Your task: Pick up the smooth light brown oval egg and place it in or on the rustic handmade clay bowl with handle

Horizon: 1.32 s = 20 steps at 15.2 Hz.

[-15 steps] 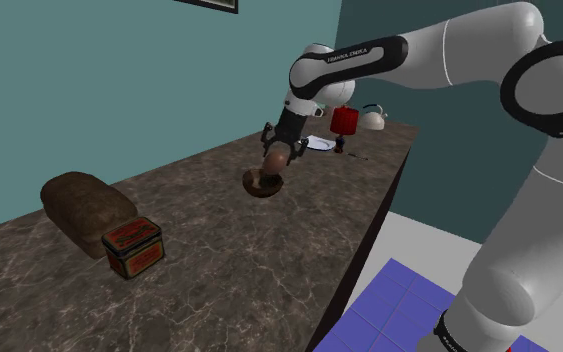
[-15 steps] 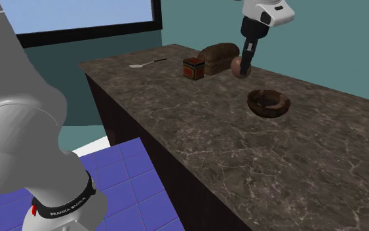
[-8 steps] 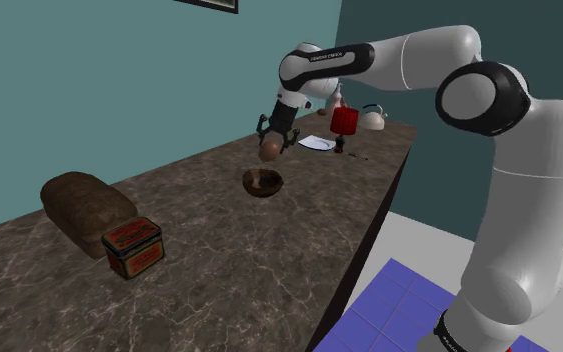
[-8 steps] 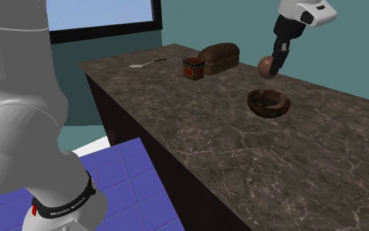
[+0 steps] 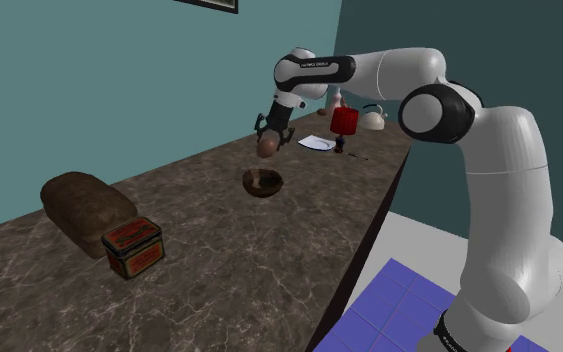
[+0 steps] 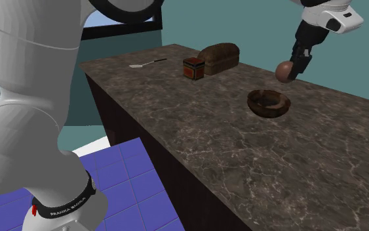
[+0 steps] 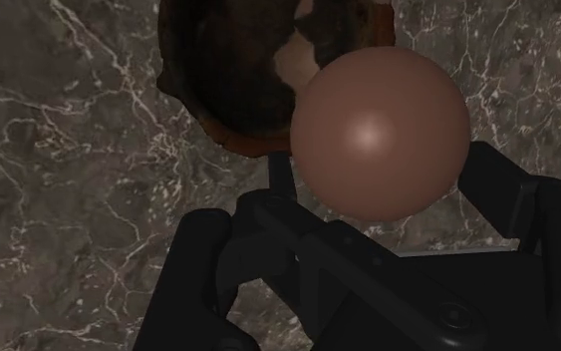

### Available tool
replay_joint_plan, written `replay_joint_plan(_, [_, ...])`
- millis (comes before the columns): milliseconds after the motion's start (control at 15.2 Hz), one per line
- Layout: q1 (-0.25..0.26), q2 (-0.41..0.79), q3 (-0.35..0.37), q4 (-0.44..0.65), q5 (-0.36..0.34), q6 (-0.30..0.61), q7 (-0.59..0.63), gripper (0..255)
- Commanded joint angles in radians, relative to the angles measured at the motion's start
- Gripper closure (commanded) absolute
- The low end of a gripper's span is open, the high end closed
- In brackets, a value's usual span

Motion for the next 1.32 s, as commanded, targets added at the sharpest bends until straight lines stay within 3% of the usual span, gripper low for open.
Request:
replay_joint_plan(0, [-0.002,0.001,0.0,-0.028,0.002,0.029,-0.008,255])
replay_joint_plan(594, [-0.003,0.015,0.001,-0.127,0.01,0.14,-0.033,255])
replay_joint_plan(1122, [-0.003,0.015,0.001,-0.127,0.01,0.14,-0.033,255])
replay_joint_plan(1188, [-0.003,0.015,0.001,-0.127,0.01,0.14,-0.033,0])
replay_joint_plan(1254, [-0.003,0.015,0.001,-0.127,0.01,0.14,-0.033,0])
